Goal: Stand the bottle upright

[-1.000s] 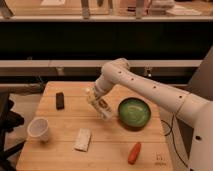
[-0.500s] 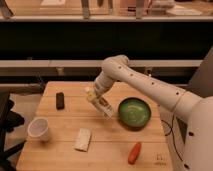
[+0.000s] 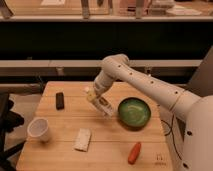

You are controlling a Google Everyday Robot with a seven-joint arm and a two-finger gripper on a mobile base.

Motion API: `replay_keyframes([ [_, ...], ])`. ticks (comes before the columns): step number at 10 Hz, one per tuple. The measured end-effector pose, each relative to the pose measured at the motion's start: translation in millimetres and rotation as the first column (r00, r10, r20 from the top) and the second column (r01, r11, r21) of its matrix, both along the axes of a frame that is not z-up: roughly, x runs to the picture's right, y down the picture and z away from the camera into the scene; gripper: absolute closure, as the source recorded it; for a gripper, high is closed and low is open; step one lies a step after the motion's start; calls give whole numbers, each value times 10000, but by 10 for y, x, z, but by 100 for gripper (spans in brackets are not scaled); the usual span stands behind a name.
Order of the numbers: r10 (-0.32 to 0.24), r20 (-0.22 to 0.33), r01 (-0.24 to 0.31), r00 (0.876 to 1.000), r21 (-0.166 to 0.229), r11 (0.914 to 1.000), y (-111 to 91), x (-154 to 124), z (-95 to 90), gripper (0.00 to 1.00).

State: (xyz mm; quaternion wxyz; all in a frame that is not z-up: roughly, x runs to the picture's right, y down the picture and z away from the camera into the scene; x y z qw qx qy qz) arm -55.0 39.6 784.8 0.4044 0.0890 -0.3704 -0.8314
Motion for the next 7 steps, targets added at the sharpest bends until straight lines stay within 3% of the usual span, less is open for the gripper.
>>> replay_keyframes([
  [3,-1353,1350,1220,9816,1022,9873,-99,-149,-52,99],
  [7,-1367,2270,1013,9643,1608,9818,-150,-227,-69,99],
])
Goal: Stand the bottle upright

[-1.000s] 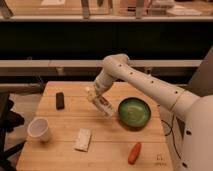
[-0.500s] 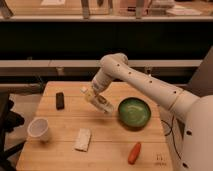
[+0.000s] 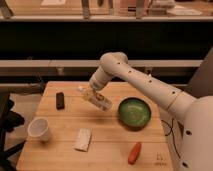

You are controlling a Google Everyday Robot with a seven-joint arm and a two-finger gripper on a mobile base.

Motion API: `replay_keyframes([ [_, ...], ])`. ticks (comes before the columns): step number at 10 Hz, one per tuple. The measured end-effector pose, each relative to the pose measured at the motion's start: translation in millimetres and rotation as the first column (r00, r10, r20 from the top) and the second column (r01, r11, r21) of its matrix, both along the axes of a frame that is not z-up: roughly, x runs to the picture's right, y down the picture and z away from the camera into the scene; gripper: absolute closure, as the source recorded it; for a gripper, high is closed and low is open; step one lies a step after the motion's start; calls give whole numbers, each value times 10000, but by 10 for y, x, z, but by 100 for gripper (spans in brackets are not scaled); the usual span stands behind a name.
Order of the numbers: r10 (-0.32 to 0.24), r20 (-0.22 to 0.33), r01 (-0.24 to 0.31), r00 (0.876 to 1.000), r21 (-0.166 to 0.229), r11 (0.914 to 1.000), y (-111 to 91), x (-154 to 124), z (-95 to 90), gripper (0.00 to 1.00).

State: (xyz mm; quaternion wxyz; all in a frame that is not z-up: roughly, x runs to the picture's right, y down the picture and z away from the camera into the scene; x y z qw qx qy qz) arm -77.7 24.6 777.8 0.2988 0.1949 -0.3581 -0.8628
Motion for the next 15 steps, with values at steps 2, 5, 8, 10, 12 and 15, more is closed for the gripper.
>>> replay_keyframes([
  [2,55,493,-72,9988,342,9994,-2,-60,1,99],
  [5,115,1145,-198,9934,716,9972,-4,-161,3,99],
  [8,553,1779,-727,9825,924,9931,-8,-180,25,99],
  [10,964,2248,-1210,9696,984,9878,-28,-170,50,99],
  [12,1228,2664,-1547,9560,1021,9827,-35,-179,76,99],
  [15,1885,3427,-2343,9203,971,9673,-42,-144,157,99],
])
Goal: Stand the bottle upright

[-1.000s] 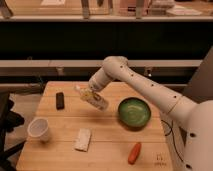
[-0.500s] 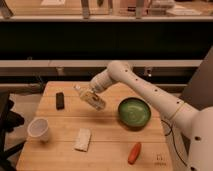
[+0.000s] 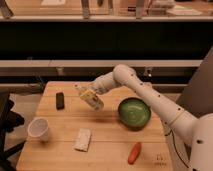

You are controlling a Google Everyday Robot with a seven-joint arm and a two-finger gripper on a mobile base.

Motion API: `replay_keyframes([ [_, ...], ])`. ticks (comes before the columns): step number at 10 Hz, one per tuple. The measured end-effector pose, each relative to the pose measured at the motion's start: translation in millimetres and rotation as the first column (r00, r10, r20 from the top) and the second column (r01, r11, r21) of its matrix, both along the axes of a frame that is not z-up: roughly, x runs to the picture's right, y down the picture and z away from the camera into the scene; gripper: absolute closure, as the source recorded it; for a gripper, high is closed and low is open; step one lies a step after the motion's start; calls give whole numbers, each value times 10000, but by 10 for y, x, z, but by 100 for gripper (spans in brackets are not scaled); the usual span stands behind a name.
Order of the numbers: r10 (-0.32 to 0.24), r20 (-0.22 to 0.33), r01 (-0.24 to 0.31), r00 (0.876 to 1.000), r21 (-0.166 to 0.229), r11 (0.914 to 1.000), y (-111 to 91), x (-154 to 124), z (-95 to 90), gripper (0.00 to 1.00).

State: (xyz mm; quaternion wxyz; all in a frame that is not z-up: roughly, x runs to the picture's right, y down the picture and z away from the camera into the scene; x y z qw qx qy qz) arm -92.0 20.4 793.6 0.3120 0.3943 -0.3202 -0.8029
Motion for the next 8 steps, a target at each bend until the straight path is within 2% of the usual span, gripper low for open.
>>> replay_keyframes([
  [4,568,842,-560,9948,-115,9984,56,38,174,99],
  [8,1048,2022,-1037,9737,-164,9945,36,112,263,99],
])
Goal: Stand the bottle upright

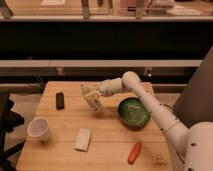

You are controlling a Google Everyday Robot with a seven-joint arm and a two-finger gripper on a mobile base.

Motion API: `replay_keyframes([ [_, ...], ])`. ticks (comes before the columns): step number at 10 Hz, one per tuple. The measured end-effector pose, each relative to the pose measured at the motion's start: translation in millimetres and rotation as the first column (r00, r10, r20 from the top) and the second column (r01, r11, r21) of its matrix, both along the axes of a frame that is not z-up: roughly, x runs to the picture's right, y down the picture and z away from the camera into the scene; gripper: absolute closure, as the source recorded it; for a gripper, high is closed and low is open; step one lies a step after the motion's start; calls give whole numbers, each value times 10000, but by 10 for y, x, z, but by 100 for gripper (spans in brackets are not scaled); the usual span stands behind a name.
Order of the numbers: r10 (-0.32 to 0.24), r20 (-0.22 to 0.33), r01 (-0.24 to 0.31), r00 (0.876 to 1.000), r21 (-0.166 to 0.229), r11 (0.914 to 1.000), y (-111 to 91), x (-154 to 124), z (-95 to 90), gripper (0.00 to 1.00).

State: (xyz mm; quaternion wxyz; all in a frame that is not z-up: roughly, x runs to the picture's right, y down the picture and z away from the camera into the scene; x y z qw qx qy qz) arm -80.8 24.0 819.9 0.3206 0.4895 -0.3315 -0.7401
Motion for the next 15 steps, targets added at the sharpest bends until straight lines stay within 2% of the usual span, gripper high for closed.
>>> replay_keyframes([
  [1,48,395,-50,9992,71,10000,-18,-6,21,99],
  [4,63,989,-84,9951,207,9998,-23,-1,35,96],
  [7,-37,1085,12,9941,236,9997,4,23,24,68],
  [11,-20,1233,29,9924,-68,10000,124,63,78,25],
  [12,75,1265,-59,9919,-128,9999,144,87,97,20],
  [15,326,1303,-295,9909,-254,9992,197,168,134,20],
])
